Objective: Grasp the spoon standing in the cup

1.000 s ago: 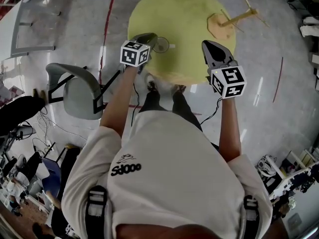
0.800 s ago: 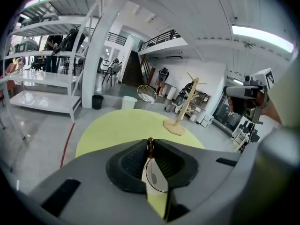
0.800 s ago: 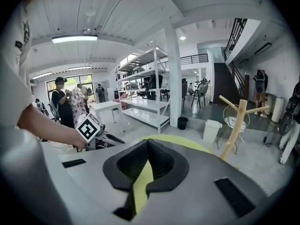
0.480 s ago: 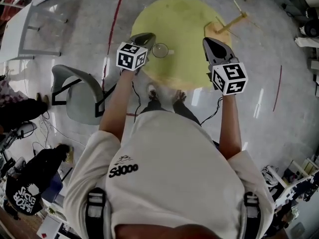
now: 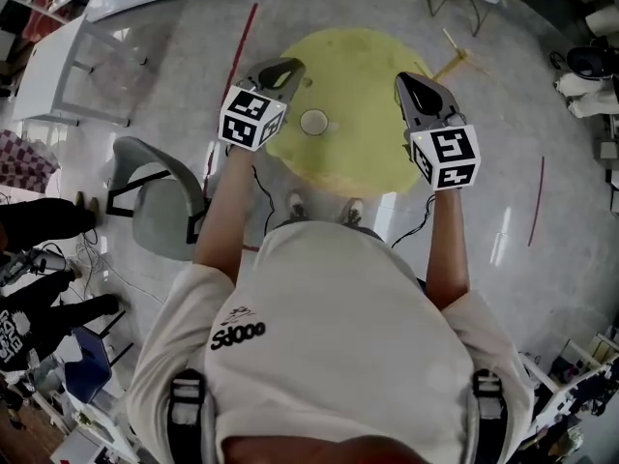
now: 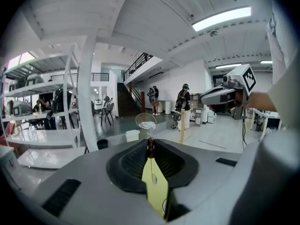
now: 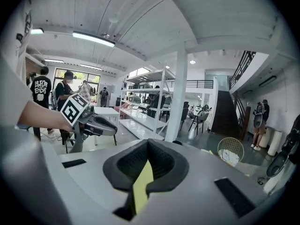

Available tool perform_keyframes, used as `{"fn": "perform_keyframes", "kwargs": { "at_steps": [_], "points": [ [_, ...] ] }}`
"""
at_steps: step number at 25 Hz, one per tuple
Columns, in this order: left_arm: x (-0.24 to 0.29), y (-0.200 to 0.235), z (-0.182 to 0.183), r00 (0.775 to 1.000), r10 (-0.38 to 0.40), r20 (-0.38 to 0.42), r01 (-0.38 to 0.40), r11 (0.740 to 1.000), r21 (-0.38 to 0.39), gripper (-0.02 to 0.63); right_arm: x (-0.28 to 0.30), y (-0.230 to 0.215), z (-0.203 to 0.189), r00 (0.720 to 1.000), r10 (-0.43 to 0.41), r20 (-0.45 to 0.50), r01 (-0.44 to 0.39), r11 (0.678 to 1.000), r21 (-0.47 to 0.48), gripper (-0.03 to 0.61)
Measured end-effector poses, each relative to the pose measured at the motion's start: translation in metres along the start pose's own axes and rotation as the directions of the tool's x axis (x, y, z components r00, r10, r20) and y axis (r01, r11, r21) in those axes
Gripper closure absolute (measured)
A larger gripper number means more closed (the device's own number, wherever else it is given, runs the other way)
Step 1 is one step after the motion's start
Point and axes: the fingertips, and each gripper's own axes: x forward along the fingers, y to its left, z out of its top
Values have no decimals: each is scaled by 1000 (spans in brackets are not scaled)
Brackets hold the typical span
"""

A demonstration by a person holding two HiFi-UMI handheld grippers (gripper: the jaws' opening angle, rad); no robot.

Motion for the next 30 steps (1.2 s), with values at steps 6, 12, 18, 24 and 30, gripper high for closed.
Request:
{"fn": "perform_keyframes", "kwargs": {
  "at_steps": [6,12,18,24,30],
  "points": [
    [-30,-1,62,993,30,118,-42,994,96,552,-7,-3,35,999,-18,45,21,997,-79,563],
    [-55,-10,106,976,27,217,-64,984,164,552,-13,-2,60,997,-18,78,28,991,-129,563],
    [-71,-16,130,962,31,272,-91,973,212,552,-15,-4,76,994,-11,106,25,990,-140,563],
    [-75,-20,137,956,34,292,-102,970,221,552,-19,-2,88,992,-5,123,25,986,-164,563],
    [-75,-19,131,958,32,285,-95,972,213,552,-17,2,86,994,-9,112,27,987,-161,563]
  ]
}}
